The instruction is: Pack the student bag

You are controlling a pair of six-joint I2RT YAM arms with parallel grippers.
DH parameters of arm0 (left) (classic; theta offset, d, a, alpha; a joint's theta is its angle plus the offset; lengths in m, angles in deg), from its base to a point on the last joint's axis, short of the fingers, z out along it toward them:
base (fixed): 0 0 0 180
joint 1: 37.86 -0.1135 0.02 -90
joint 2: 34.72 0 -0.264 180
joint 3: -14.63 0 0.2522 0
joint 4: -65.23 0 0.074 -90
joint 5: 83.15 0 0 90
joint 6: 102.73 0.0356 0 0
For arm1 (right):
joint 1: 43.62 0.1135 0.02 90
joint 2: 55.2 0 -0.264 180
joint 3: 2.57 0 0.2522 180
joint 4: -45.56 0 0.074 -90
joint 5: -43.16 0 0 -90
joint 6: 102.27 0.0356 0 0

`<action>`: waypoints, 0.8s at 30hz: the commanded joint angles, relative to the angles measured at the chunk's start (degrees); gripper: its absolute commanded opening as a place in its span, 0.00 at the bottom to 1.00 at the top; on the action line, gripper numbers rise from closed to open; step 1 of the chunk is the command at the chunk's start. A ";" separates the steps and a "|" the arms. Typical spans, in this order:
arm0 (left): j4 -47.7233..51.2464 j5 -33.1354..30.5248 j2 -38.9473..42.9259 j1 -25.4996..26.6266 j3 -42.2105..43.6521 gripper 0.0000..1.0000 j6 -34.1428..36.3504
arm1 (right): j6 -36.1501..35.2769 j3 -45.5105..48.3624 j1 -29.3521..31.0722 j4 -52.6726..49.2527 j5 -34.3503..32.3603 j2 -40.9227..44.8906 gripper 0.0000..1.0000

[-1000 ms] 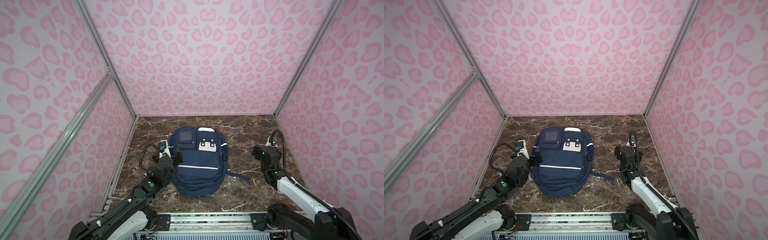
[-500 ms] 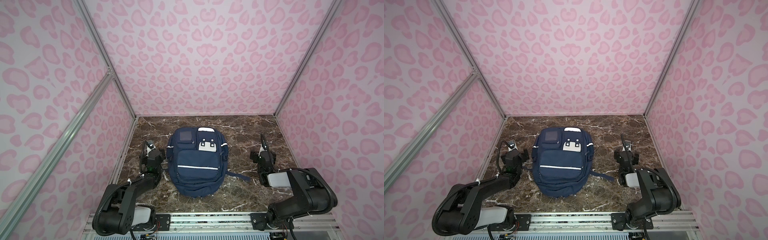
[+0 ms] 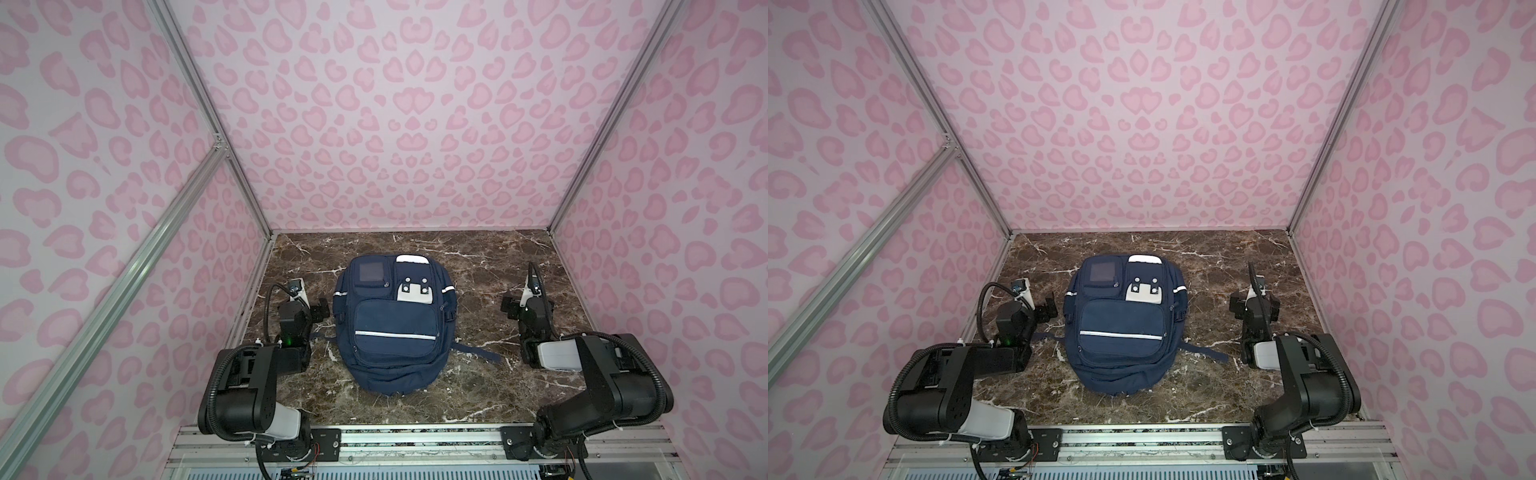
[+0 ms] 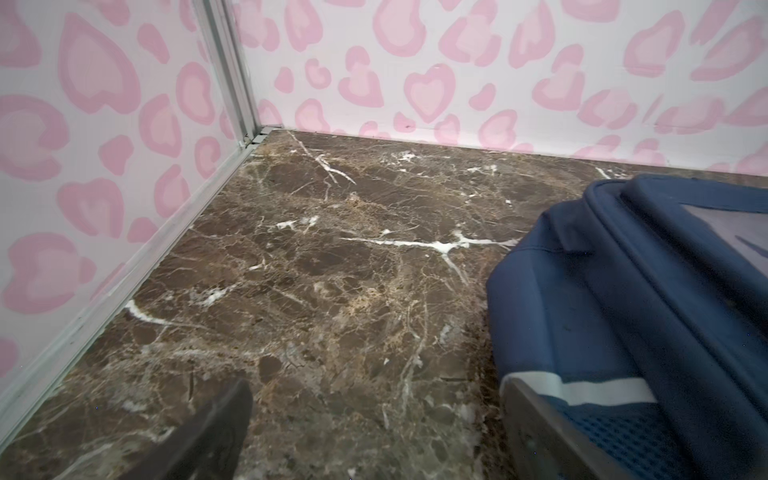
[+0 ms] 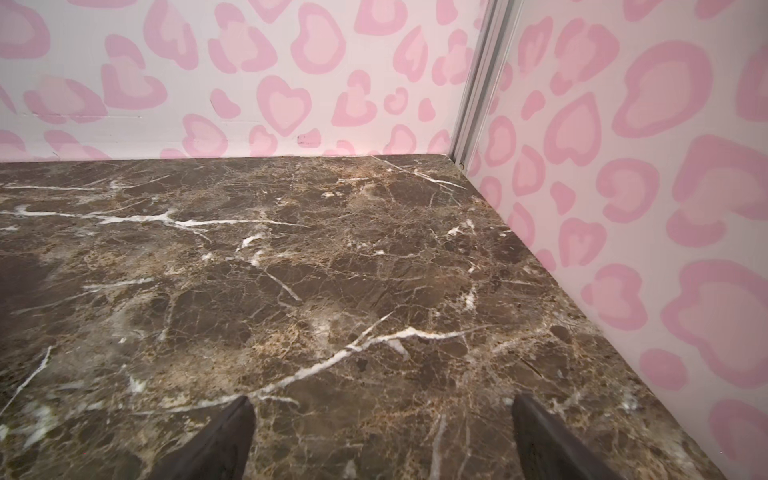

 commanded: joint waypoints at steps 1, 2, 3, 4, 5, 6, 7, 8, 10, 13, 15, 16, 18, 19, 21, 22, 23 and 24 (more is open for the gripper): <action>-2.87 3.99 -0.18 -0.26 -0.52 0.97 1.03 | 0.45 -0.14 -0.04 0.88 0.53 -0.04 0.98; -2.87 3.99 -0.26 -0.25 -0.55 0.98 1.03 | 0.41 -0.23 -0.01 0.69 0.53 0.01 0.98; -2.90 3.93 -0.14 -0.25 -0.48 0.98 1.01 | 0.41 -0.23 -0.03 0.88 0.53 0.01 0.98; -3.01 3.98 -0.17 -0.33 -0.42 0.97 0.96 | 0.42 -0.18 -0.03 0.85 0.53 0.04 0.98; -2.98 3.91 -0.06 -0.24 -0.34 0.97 0.97 | 0.41 -0.22 -0.04 0.80 0.53 0.01 0.98; -3.21 3.91 -0.09 -0.30 -0.30 0.97 1.03 | 0.41 -0.22 0.02 0.77 0.53 -0.04 0.98; -3.34 3.82 0.05 -0.29 -0.17 0.97 1.05 | 0.57 -0.66 -0.04 0.10 0.68 -0.23 0.98; -3.47 3.60 0.16 -0.12 -0.06 0.97 1.14 | 0.59 -0.84 -0.23 0.15 0.97 -0.51 0.98; -3.54 3.29 0.15 -0.06 -0.05 0.97 1.09 | 0.59 -1.11 -0.32 -0.45 1.25 -0.43 0.98; -3.54 3.36 0.16 -0.06 0.02 0.97 1.13 | 0.41 -0.18 -0.39 0.75 1.50 0.13 0.98; -3.55 3.32 0.15 -0.06 0.01 0.97 1.05 | 0.41 -0.14 -0.39 0.86 1.50 0.03 0.98; -3.56 3.37 0.25 -0.06 -0.05 0.97 1.07 | 0.41 -0.34 -0.39 0.46 1.50 0.01 0.98; -3.51 3.38 0.11 -0.09 -0.06 0.97 1.05 | 0.33 -0.35 -0.35 0.54 1.49 -0.08 0.98; -3.56 3.38 0.13 -0.08 -0.02 0.97 1.05 | 0.33 -0.32 -0.31 0.50 1.50 0.00 0.98; -3.51 3.36 0.15 -0.07 -0.03 0.97 1.05 | -0.04 0.29 -0.25 3.64 1.38 0.47 0.98; -3.40 3.38 0.17 -0.11 -0.05 0.97 1.05 | -0.33 0.38 0.35 1.55 0.09 2.74 0.98; -3.47 3.38 0.17 -0.07 -0.02 0.97 1.05 | -0.89 0.25 1.15 -2.24 -1.01 6.90 0.98; -3.42 3.35 0.12 -0.06 -0.07 0.97 1.05 | -1.24 0.00 1.39 -8.94 0.65 12.12 0.98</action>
